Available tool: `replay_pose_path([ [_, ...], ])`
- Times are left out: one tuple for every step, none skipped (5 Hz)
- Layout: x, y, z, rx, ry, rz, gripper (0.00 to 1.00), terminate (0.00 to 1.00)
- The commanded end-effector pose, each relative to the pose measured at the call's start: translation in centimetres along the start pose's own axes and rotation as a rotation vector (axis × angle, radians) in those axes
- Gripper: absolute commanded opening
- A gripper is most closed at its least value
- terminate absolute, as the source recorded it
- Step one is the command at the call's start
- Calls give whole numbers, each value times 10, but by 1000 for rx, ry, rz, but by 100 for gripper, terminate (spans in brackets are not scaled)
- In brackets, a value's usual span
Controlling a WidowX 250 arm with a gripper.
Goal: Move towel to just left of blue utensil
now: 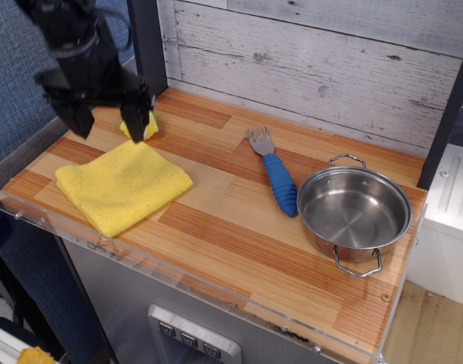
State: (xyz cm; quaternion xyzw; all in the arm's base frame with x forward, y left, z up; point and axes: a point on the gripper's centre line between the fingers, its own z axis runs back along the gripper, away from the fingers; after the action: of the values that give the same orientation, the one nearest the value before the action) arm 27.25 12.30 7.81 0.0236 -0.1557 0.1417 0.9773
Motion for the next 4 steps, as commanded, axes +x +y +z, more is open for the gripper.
replay_pose_path([
  [-4,13,-21,40,8,-30,100,0],
  [-2,12,-33,61,11,-41,100,0],
  [-2,8,-45,60,29,-47,100,0],
  [-1,6,-55,66,42,-54,100,0],
])
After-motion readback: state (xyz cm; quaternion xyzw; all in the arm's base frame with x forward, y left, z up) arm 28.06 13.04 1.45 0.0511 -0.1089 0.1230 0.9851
